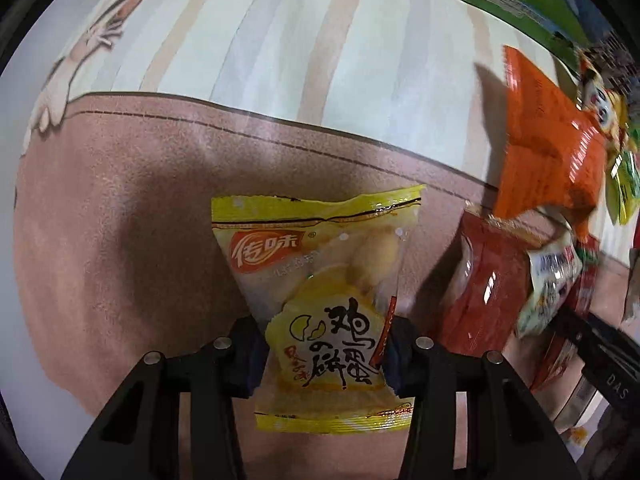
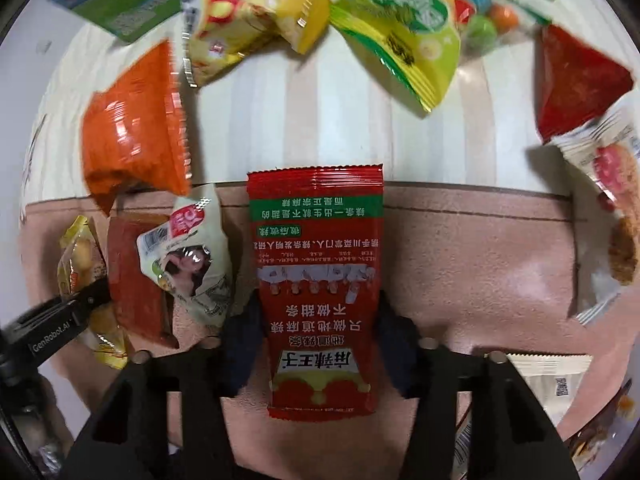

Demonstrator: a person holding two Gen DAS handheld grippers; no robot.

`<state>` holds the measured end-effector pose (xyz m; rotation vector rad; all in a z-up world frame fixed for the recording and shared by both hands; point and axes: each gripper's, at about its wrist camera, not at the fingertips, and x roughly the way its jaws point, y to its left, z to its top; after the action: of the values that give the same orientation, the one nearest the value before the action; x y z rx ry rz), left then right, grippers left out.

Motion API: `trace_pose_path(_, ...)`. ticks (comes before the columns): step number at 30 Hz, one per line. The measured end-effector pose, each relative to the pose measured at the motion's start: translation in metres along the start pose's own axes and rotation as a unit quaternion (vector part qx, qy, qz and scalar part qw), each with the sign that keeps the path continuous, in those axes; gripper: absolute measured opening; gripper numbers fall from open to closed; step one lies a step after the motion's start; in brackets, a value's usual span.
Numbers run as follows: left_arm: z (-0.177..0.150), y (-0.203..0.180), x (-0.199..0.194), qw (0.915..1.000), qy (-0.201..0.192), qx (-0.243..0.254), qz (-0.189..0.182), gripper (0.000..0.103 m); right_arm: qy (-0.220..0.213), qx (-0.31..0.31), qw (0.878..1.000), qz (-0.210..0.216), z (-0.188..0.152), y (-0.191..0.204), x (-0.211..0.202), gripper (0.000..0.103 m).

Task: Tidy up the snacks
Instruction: 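Lower both packets into the box beside the others and release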

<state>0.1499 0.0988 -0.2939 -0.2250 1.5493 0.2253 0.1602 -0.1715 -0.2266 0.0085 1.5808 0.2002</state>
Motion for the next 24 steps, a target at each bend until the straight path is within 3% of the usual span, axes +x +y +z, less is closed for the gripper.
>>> trace_pose_path(6,-0.014,-0.001,-0.018,0.9998,0.011,-0.006,-0.016,0.041,-0.036,-0.015,0.998,0.044,-0.017,0.003,-0.029,0.045)
trace_pose_path(11,-0.002,-0.002,-0.067,0.9991,-0.022,-0.006,-0.036,0.041,-0.070,0.008,0.992,0.108,-0.014,-0.011,-0.076,0.044)
trace_pose_path(14,0.012,-0.023,-0.115,0.9957,-0.061,0.011,-0.069,0.041,-0.095,0.019,0.984,0.150,0.011,-0.020,-0.121,0.044)
trace_pose_path(18,0.058,-0.065,-0.182,0.9861,-0.109,0.048,-0.116,0.041,-0.130,0.026,0.972,0.194,0.049,-0.033,-0.180,0.044)
trace_pose_path(21,0.105,-0.078,-0.213,0.9802,-0.125,0.070,-0.136,0.041,-0.162,0.024,0.969,0.187,0.081,-0.034,-0.214,0.044)
trace_pose_path(24,0.156,-0.105,-0.223,0.9807,-0.126,0.089,-0.121,0.041,-0.161,0.033,0.969,0.186,0.124,-0.024,-0.220,0.044)
